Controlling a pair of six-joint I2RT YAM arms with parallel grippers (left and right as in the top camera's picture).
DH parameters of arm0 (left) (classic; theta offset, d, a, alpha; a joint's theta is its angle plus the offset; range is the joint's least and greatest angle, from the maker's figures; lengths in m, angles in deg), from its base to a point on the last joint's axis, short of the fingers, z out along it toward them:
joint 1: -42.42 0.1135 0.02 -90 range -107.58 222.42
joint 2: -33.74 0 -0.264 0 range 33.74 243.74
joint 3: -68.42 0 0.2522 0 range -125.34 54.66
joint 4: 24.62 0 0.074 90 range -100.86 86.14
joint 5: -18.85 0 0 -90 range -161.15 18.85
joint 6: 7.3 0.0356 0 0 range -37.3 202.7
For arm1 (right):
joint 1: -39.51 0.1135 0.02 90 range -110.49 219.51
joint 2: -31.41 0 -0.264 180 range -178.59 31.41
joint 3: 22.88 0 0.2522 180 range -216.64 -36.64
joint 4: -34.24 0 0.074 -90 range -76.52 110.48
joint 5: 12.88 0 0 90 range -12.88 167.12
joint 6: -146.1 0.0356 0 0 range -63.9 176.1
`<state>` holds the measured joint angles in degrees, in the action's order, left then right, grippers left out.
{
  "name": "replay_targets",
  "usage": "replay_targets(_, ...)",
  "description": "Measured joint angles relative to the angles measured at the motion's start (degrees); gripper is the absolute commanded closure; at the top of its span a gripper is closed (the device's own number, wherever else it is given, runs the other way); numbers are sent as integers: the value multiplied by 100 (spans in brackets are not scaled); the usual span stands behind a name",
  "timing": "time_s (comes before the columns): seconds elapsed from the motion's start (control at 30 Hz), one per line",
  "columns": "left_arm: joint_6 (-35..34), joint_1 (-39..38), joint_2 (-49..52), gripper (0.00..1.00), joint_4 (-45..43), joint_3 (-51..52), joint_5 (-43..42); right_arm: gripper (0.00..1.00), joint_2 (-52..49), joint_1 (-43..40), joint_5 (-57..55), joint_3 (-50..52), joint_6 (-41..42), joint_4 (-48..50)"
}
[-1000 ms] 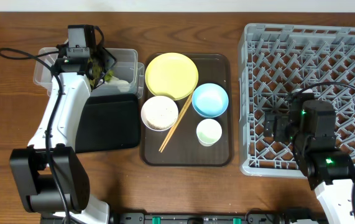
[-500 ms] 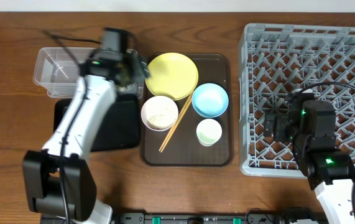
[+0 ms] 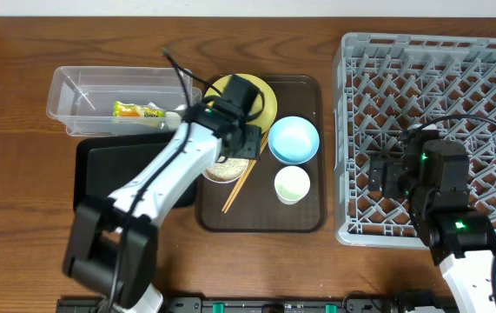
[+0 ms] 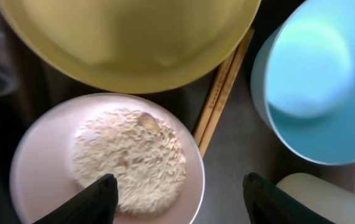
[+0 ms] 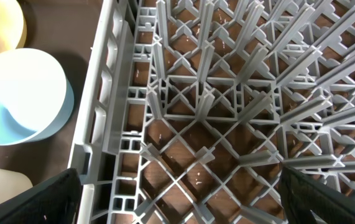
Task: Sort waste into correct bins and load items into the dishwasher rack
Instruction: 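Grasp the rim of the pink bowl of rice with the left gripper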
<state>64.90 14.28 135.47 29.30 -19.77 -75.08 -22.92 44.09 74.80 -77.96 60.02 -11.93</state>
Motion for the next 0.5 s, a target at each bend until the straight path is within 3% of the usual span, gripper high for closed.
replay_targets(0.5,-157,-92,791,55,-350,7,2,1,0,0,-2,0,2,0)
